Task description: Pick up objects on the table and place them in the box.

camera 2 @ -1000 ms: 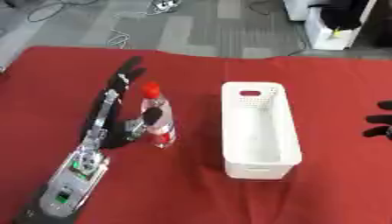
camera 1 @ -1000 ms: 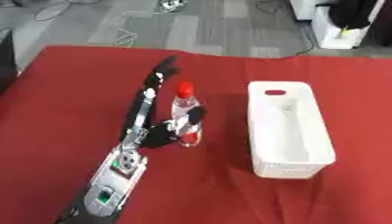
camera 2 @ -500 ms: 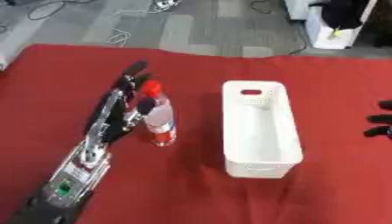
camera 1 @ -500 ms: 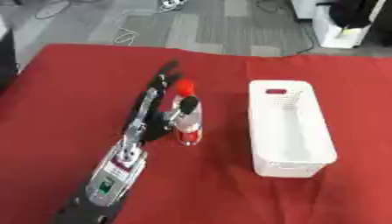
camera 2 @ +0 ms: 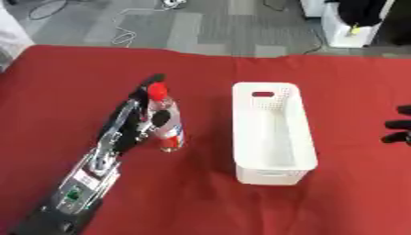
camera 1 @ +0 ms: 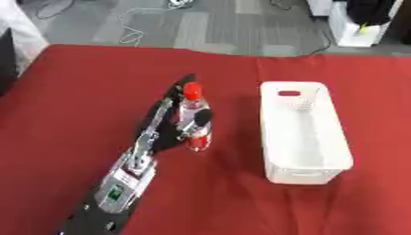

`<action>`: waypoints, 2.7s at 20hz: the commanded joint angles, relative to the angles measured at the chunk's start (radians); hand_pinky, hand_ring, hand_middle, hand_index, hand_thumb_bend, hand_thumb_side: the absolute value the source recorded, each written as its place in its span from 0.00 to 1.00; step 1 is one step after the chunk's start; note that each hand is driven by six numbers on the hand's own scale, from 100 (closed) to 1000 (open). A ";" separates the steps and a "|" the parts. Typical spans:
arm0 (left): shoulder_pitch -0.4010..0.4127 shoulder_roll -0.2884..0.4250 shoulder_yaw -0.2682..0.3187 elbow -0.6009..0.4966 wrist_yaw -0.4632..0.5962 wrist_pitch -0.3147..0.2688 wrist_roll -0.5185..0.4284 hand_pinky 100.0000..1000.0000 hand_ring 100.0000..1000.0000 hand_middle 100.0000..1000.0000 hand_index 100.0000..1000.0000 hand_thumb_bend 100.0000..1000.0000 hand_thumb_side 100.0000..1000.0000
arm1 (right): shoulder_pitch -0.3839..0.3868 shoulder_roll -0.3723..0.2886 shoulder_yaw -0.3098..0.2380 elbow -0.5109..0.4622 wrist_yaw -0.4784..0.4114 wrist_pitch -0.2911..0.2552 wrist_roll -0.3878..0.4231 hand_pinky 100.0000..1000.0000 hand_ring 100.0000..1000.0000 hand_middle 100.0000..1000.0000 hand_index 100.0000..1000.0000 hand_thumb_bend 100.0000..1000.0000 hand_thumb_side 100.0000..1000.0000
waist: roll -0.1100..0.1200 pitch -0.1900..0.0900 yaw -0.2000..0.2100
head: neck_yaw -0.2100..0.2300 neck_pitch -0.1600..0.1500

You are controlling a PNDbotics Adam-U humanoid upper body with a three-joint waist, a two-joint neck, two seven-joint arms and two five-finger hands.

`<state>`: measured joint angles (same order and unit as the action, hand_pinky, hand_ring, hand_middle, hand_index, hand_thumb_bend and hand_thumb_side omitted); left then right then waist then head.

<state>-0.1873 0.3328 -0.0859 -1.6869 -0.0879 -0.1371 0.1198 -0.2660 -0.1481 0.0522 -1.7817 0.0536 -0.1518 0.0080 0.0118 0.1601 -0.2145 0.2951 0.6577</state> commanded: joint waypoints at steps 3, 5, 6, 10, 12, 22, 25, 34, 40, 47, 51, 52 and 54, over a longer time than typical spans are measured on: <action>-0.010 0.000 -0.003 0.009 -0.060 -0.006 -0.029 0.94 0.89 0.94 0.99 0.72 0.65 | -0.012 -0.002 -0.002 -0.020 -0.004 -0.001 0.001 0.43 0.55 0.63 0.69 0.00 0.79 | 0.004 -0.007 -0.004 | -0.002 0.001; -0.010 -0.003 -0.002 0.018 -0.084 0.001 -0.034 0.93 0.88 0.93 0.99 0.71 0.62 | -0.013 -0.001 -0.002 -0.021 -0.004 -0.001 0.001 0.43 0.55 0.63 0.69 0.00 0.78 | 0.005 -0.007 -0.004 | -0.003 0.002; -0.010 -0.004 -0.002 0.023 -0.097 0.005 -0.037 0.93 0.87 0.93 0.99 0.69 0.58 | -0.013 -0.001 -0.002 -0.021 -0.004 0.000 0.000 0.43 0.55 0.63 0.69 0.00 0.78 | 0.006 -0.006 -0.005 | -0.004 0.002; -0.010 -0.010 0.000 0.035 -0.144 0.027 -0.030 0.92 0.85 0.91 0.98 0.67 0.46 | -0.013 -0.001 -0.003 -0.022 -0.004 0.000 0.000 0.43 0.55 0.63 0.69 0.00 0.78 | 0.007 -0.004 -0.007 | -0.005 0.002; -0.011 -0.012 0.000 0.039 -0.165 0.036 -0.019 0.88 0.84 0.89 0.96 0.68 0.44 | -0.013 0.000 -0.004 -0.023 -0.005 0.000 0.001 0.43 0.55 0.63 0.69 0.00 0.79 | 0.007 -0.003 -0.008 | -0.004 0.002; -0.023 -0.030 0.011 0.061 -0.204 0.092 0.270 0.44 0.41 0.47 0.64 0.73 0.30 | -0.013 0.001 -0.005 -0.024 -0.009 0.003 0.000 0.43 0.55 0.63 0.69 0.00 0.81 | 0.007 0.000 -0.010 | 0.000 -0.003; -0.028 -0.033 0.008 0.065 -0.199 0.090 0.336 0.40 0.39 0.45 0.61 0.69 0.31 | -0.013 0.002 -0.004 -0.024 -0.010 0.003 0.001 0.43 0.55 0.63 0.69 0.00 0.81 | 0.008 0.001 -0.010 | 0.003 -0.006; -0.034 -0.035 -0.003 0.077 -0.164 0.064 0.405 0.26 0.28 0.34 0.51 0.46 0.34 | -0.013 0.003 -0.004 -0.025 -0.013 0.004 0.002 0.43 0.55 0.63 0.68 0.00 0.81 | 0.009 0.002 -0.010 | 0.007 -0.011; -0.041 -0.016 -0.024 0.045 -0.098 0.065 0.338 0.26 0.28 0.34 0.51 0.42 0.37 | -0.013 0.003 -0.002 -0.023 -0.013 0.006 0.005 0.43 0.55 0.63 0.69 0.00 0.81 | 0.010 0.001 -0.008 | 0.006 -0.014; -0.057 0.094 -0.052 -0.087 0.043 0.100 0.249 0.28 0.29 0.36 0.53 0.44 0.36 | -0.013 -0.001 0.003 -0.019 -0.013 0.007 0.011 0.43 0.55 0.63 0.69 0.00 0.81 | 0.018 -0.008 -0.008 | -0.002 -0.025; -0.082 0.156 -0.053 -0.159 0.090 0.126 0.221 0.29 0.30 0.37 0.53 0.46 0.34 | -0.012 -0.004 0.007 -0.016 -0.014 0.007 0.015 0.43 0.55 0.63 0.68 0.00 0.81 | 0.021 -0.013 -0.011 | -0.006 -0.034; -0.086 0.168 -0.052 -0.172 0.097 0.131 0.217 0.29 0.30 0.37 0.53 0.47 0.33 | -0.012 -0.004 0.007 -0.015 -0.014 0.007 0.016 0.43 0.55 0.63 0.68 0.00 0.81 | 0.021 -0.014 -0.012 | -0.006 -0.036; -0.099 0.192 -0.052 -0.199 0.107 0.138 0.209 0.29 0.30 0.37 0.54 0.47 0.32 | -0.011 -0.005 0.008 -0.013 -0.014 0.007 0.017 0.43 0.55 0.63 0.68 0.00 0.81 | 0.023 -0.016 -0.013 | -0.008 -0.040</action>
<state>-0.2674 0.4863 -0.1413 -1.8440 0.0020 0.0003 0.3365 -0.2663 -0.1404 0.0579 -1.7837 0.0437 -0.1430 0.0209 0.0349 0.1626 -0.2264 0.2912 0.6311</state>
